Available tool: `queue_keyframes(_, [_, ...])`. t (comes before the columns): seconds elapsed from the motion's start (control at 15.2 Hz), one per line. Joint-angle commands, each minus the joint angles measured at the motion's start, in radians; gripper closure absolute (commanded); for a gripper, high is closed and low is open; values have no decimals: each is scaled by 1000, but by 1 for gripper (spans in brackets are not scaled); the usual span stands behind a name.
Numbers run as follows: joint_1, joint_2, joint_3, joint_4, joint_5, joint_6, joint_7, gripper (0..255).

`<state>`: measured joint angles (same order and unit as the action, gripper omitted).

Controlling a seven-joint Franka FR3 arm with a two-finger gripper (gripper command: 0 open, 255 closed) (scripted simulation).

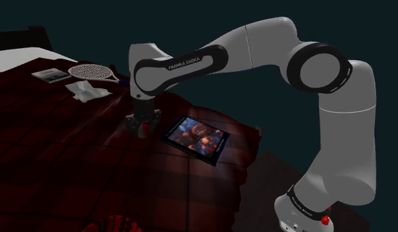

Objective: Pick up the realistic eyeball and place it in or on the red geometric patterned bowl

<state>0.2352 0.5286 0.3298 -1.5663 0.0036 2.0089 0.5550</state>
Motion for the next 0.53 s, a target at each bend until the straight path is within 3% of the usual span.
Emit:
queue_keyframes(0.0, [-1,-12,2,9,3,-21,1,255])
queue_keyframes(0.46, [-3,-42,7,60,10,-100,6,255])
